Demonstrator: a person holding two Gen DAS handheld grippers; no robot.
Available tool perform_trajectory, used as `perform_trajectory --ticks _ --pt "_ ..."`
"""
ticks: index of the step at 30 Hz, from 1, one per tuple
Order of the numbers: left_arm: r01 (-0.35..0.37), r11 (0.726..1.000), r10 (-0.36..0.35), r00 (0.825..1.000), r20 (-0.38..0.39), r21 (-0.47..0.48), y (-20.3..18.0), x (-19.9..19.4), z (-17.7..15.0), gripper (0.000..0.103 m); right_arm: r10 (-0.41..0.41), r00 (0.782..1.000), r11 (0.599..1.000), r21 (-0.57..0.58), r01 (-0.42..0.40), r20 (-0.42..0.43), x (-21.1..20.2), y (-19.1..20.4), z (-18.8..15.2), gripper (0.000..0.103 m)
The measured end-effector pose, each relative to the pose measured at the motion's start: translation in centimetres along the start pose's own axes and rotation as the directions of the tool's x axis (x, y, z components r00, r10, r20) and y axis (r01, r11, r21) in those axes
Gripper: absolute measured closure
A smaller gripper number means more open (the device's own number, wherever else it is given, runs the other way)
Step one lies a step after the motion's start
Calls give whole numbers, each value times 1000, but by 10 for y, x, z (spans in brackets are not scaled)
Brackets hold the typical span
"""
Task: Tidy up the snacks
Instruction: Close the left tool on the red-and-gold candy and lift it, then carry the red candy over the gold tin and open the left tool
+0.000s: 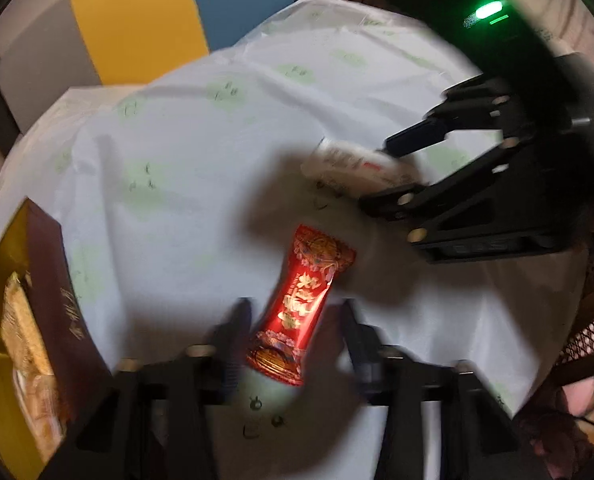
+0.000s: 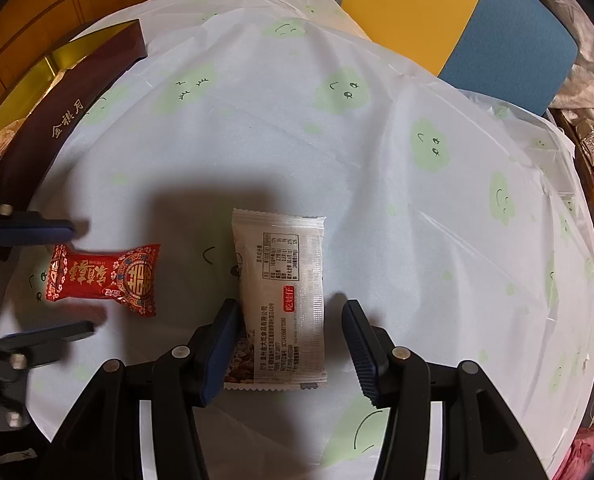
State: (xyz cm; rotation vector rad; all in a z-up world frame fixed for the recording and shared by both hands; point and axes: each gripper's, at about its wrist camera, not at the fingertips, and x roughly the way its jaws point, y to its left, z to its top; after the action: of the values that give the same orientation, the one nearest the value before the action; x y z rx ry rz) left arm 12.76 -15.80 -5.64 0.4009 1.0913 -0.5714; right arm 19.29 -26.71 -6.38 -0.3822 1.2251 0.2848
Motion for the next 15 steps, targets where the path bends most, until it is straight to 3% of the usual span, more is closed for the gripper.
perform_trajectory --ticks 5,10,13,15 --pt "-6 992 14 998 66 -129 5 -8 -18 82 -3 1000 1000 -7 3 2 0 0 1 50" --pt "2 954 38 991 127 -301 1 -17 -49 81 2 1000 1000 -3 -2 6 1 0 1 50" --pt "10 938 49 986 161 -348 3 -16 -55 79 15 1000 1000 16 -15 5 2 -3 1 50" --pt "6 941 55 984 171 -339 3 -15 -55 79 26 1000 999 34 -27 5 3 -5 1 50"
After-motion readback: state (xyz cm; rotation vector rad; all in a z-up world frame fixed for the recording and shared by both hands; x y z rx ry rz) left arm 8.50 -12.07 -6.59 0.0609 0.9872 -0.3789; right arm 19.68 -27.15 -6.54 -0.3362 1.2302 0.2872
